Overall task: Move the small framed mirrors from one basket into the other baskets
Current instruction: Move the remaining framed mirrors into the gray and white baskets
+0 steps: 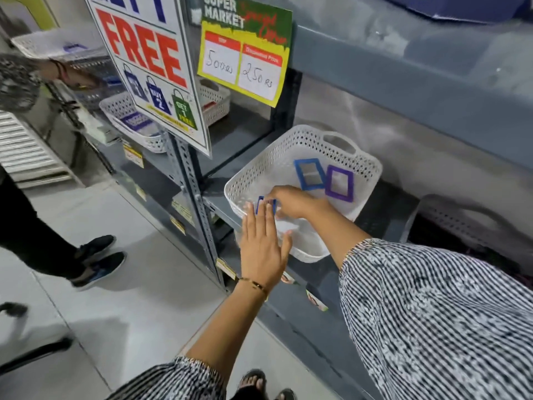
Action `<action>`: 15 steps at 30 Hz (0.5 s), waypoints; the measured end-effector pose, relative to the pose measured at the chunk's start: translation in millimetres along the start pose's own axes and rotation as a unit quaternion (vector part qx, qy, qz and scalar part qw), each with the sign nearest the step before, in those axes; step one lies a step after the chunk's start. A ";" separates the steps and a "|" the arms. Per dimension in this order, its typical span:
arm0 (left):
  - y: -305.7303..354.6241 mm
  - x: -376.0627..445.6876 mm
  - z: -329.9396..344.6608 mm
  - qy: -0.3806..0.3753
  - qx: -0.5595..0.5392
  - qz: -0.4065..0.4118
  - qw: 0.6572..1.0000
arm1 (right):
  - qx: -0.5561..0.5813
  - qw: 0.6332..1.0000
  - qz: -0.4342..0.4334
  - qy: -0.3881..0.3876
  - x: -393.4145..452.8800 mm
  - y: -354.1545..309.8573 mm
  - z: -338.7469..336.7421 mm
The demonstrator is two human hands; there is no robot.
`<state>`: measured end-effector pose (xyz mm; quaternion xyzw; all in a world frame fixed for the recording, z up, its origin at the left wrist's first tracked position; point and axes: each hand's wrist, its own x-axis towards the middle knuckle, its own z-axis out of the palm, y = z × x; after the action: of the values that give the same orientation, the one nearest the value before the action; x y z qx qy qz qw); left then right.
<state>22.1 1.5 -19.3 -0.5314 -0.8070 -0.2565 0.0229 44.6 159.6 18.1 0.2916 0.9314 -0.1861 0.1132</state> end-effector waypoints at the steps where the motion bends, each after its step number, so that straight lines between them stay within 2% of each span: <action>1: 1.0 0.3 0.1 0.002 0.003 -0.001 1.000 | 0.008 1.000 0.001 0.011 -3.9 2.3 2.4; 5: 1.0 -2.1 1.4 0.005 0.003 0.000 1.000 | -0.014 1.000 -0.001 0.026 -13.8 9.9 11.6; 8: 0.6 -2.3 -0.8 0.010 -0.001 0.004 1.000 | 0.031 0.998 0.010 0.052 -11.0 6.9 12.1; 13: 0.7 -0.9 -1.6 0.003 -0.004 -0.002 1.000 | 0.069 0.997 -0.013 0.016 -5.9 3.7 14.8; 15: -0.8 -1.2 -1.0 -0.004 0.001 -0.005 1.000 | 0.041 0.998 -0.011 0.037 -6.7 3.8 14.9</action>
<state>21.6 -0.2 -19.2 -0.5284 -0.8099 -0.2539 0.0190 53.8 152.9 5.7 0.2923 0.9297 -0.2143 0.0647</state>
